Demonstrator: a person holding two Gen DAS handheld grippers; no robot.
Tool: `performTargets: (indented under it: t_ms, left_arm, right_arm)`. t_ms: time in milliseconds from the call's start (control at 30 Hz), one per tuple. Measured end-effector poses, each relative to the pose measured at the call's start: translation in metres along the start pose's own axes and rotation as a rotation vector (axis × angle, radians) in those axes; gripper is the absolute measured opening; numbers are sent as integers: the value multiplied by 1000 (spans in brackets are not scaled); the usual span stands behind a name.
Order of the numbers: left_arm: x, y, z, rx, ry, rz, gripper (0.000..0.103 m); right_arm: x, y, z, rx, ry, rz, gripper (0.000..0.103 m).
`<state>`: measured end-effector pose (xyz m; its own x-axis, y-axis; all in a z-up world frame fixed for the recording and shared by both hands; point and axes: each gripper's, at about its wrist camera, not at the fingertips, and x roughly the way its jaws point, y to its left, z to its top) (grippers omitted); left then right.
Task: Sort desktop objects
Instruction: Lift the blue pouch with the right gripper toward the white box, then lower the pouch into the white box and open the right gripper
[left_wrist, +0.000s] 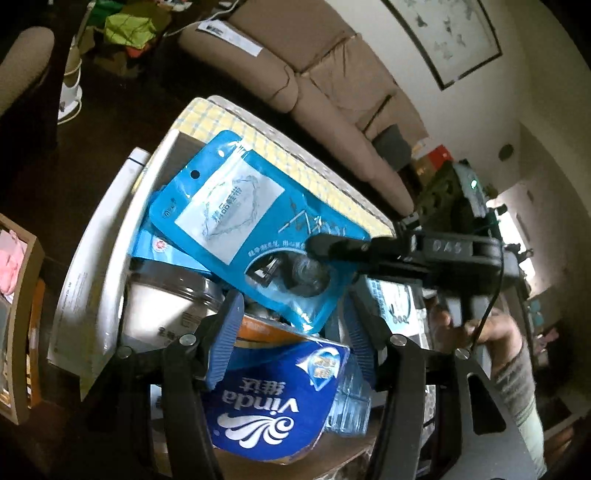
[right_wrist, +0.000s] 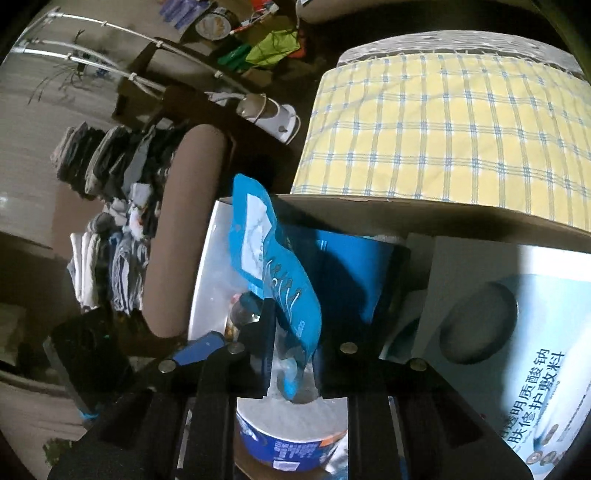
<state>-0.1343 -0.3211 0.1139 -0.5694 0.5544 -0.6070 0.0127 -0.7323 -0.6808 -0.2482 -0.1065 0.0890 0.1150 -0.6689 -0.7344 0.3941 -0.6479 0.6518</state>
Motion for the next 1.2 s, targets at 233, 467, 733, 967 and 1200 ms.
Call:
performTargets:
  t_ms: [233,467,733,967,1200]
  left_arm:
    - [-1,0,3,-9,-5,-16,52]
    - [-4,-4,2,-6,-7,-19,55]
    - [-15,5,3,-47,-30,-38,55]
    - [-20,11,4,-50,-32,-26,55]
    - [-15,9,3,-40,-29,-24,60]
  right_arm:
    - [-22,7,7,-118,64,-78,17]
    - [-25,-20,16,22,-63,-165,26]
    - [4,-26,7,154,-99,78,17]
    - [2,-44,-6,236,-54,102,17]
    - [-22,-53,-13,200,-95,-50,25]
